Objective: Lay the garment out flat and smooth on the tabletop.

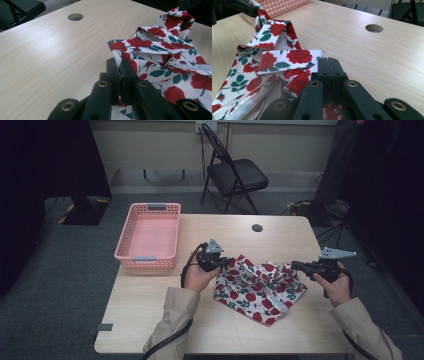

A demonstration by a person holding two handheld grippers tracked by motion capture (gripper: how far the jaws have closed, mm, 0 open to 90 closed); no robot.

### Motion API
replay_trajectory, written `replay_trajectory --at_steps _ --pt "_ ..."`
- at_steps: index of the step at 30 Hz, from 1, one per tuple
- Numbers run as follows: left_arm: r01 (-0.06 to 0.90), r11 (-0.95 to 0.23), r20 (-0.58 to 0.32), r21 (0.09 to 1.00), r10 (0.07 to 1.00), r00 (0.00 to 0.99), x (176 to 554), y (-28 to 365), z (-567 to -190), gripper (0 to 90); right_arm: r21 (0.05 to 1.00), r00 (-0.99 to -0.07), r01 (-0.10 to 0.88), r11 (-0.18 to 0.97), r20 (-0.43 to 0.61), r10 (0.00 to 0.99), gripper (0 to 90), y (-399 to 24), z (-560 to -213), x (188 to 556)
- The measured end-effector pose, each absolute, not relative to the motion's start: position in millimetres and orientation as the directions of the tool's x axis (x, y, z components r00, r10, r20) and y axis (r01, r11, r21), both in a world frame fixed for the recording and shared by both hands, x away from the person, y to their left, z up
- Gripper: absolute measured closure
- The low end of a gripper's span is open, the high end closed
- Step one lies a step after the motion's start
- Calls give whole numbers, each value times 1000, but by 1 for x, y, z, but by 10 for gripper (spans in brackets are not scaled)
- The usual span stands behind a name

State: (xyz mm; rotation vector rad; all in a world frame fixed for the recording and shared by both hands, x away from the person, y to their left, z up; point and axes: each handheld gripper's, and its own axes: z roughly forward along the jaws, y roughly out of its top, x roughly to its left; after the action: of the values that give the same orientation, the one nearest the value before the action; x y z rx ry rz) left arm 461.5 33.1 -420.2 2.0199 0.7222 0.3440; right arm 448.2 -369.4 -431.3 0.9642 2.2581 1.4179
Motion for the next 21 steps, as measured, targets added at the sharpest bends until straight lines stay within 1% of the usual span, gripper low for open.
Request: replay_trajectory --at_steps 8,10,11,12,13,14,15,16,17,18,19,20,21 --pt "352 -376 -25 857 652 758 477 28 -417 882 880 -710 376 291 72 701 900 -366 -428 464" --pt "357 -366 -27 859 664 747 483 27 -416 882 883 -699 375 283 68 712 900 -365 -426 471" --pt "365 -344 -35 865 684 728 490 27 -416 882 887 -679 378 266 71 730 900 -364 -423 480" --pt "365 -344 -35 865 684 728 490 27 -416 882 887 -679 378 266 71 730 900 -364 -423 480" --pt "373 -315 -42 873 714 699 498 26 -416 882 890 -648 384 244 72 758 900 -364 -420 491" --pt "373 -315 -42 873 714 699 498 26 -416 874 890 -648 384 244 72 758 900 -364 -420 491" --pt "369 -299 -38 880 730 682 501 27 -416 831 899 -607 391 198 89 790 804 -365 -417 501" --pt "357 -283 -32 890 744 668 504 27 -417 831 899 -607 391 198 89 790 804 -365 -417 501" --pt "327 -284 -5 901 749 663 507 25 -420 640 908 -567 387 162 95 818 677 -365 -414 508" --pt "327 -284 -5 901 749 663 507 25 -420 516 909 -567 388 153 104 817 591 -365 -414 508" --pt "330 -281 -12 901 744 668 507 24 -421 436 908 -563 387 157 98 821 533 -364 -413 507" --pt "334 -275 -24 901 739 673 505 23 -422 436 908 -563 387 157 98 821 533 -364 -413 507" --pt "336 -284 -22 898 734 679 503 23 -423 337 905 -586 387 179 91 805 456 -362 -415 501"
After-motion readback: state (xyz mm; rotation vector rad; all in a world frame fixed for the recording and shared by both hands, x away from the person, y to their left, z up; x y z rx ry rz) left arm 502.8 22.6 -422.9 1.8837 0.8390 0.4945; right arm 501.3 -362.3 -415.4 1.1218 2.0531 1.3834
